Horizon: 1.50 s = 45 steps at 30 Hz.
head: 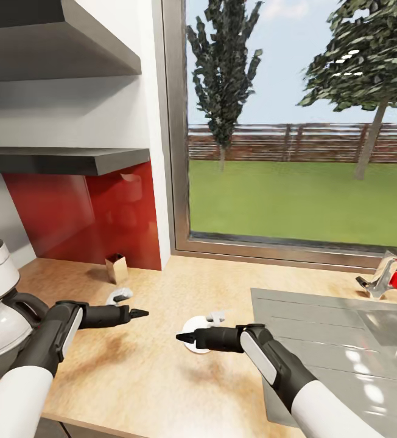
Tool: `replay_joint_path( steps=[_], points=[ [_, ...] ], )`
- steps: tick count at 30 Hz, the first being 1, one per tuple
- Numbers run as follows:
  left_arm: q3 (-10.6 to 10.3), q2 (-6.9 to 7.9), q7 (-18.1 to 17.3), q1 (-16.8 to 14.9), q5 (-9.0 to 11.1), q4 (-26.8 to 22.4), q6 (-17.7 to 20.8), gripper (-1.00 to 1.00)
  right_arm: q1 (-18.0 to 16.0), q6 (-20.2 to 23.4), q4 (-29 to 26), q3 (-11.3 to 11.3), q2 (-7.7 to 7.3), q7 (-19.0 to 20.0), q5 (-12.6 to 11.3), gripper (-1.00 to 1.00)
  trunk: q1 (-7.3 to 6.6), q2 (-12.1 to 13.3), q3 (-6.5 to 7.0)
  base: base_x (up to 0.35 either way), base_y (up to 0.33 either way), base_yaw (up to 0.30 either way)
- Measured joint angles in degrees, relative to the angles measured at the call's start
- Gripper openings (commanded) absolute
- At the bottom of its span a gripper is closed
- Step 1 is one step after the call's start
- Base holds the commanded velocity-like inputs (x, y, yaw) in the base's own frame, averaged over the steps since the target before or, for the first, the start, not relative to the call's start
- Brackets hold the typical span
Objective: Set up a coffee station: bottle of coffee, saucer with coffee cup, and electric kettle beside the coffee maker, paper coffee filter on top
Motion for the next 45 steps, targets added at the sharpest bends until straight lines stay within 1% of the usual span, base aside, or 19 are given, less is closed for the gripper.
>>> replay_joint_path(
  steps=[3,4,11,33,35,37,39,40,41,44,45],
  points=[
    [0.2,0.05,0.0,0.0,0.0,0.0,0.0,1.00,0.0,0.0,0.0,0.0,0.97,0.0,-0.4,1.00,0.00,0.0,0.00,0.000,0.000,0.000],
    [0.3,0.05,0.0,0.1,0.0,0.1,0.1,1.00,0.1,0.0,-0.1,0.0,1.01,-0.1,-0.5,1.00,0.00,0.0,0.00,0.000,0.000,0.000],
    [0.2,-0.15,0.0,0.1,0.0,0.1,0.0,1.00,0.1,0.1,-0.1,-0.1,1.05,-0.1,-0.6,1.00,0.00,0.0,0.12,0.000,0.000,-0.127],
    [0.5,-0.34,0.1,0.1,0.0,0.3,-0.1,1.00,0.1,0.1,0.0,-0.2,1.05,-0.3,-0.6,1.00,0.01,-0.1,0.95,0.000,0.000,-0.250],
    [1.1,-0.56,0.2,0.1,-0.1,0.3,-0.1,1.00,0.1,0.1,0.1,-0.2,1.05,-0.3,-0.6,1.00,0.01,-0.1,1.04,0.000,0.000,-0.252],
    [2.3,-0.79,0.3,0.1,-0.2,0.3,-0.1,1.00,0.1,0.1,0.5,-0.2,1.05,-0.3,-0.5,1.00,0.01,-0.1,1.13,0.000,0.000,-0.222],
    [4.6,-0.95,0.5,0.1,-0.3,0.3,-0.2,1.00,0.0,0.1,0.9,-0.1,1.06,-0.4,-0.5,1.00,0.01,-0.1,1.20,0.000,0.000,-0.127],
    [5.2,-0.97,0.5,0.1,-0.3,0.3,-0.2,1.00,0.0,0.1,1.0,-0.1,1.08,-0.4,-0.5,1.00,0.01,-0.1,1.22,0.000,0.000,-0.072],
    [6.3,-1.00,0.6,0.1,-0.3,0.3,-0.3,1.00,0.0,0.1,1.2,-0.1,1.10,-0.6,-0.5,1.00,0.01,-0.1,1.23,0.000,0.000,-0.058],
    [8.0,-1.10,1.5,0.1,-0.4,0.3,-0.4,1.00,0.0,0.1,1.5,-0.1,1.19,-1.8,-0.6,1.00,0.01,-0.1,1.26,0.000,0.000,-0.026],
    [8.2,-1.13,1.9,0.1,-0.4,0.3,-0.4,1.00,0.0,0.1,1.5,-0.1,1.22,-2.1,-0.6,1.00,0.01,-0.1,1.26,0.000,0.000,-0.012]
  ],
)
